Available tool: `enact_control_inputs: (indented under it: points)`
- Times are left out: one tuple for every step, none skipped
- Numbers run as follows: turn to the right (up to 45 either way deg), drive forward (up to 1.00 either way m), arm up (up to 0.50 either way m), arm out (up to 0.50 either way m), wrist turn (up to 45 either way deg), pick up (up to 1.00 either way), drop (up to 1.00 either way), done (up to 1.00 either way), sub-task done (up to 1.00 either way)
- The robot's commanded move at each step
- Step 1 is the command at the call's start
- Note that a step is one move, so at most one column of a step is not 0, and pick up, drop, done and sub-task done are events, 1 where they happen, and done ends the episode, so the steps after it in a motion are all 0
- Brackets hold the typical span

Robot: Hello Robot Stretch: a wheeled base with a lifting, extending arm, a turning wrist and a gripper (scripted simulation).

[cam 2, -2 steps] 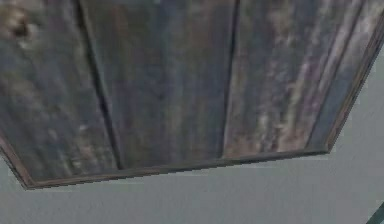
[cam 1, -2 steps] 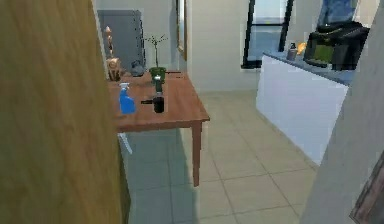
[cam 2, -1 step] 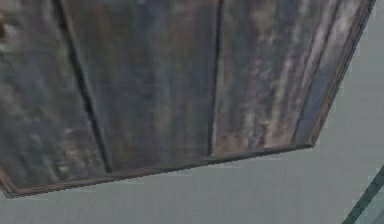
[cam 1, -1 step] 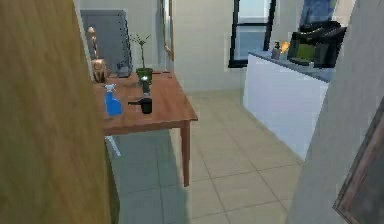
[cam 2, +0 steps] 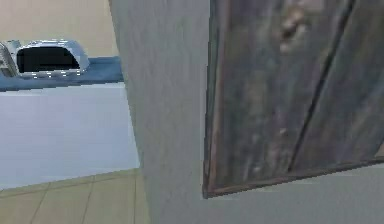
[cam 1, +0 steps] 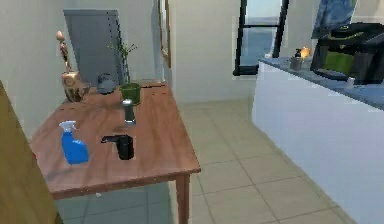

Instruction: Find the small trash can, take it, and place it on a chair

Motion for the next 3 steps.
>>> enact_control_inputs:
  points:
    - [39.0, 0.00, 0.00, 0.00, 0.0, 0.00, 0.00, 0.00, 0.00]
    - [0.0, 0.75, 0.00, 0.00, 0.0, 0.00, 0.00, 0.00, 0.00]
    - [-45.0, 0.00, 0.00, 0.00, 0.0, 0.00, 0.00, 0.00, 0.00]
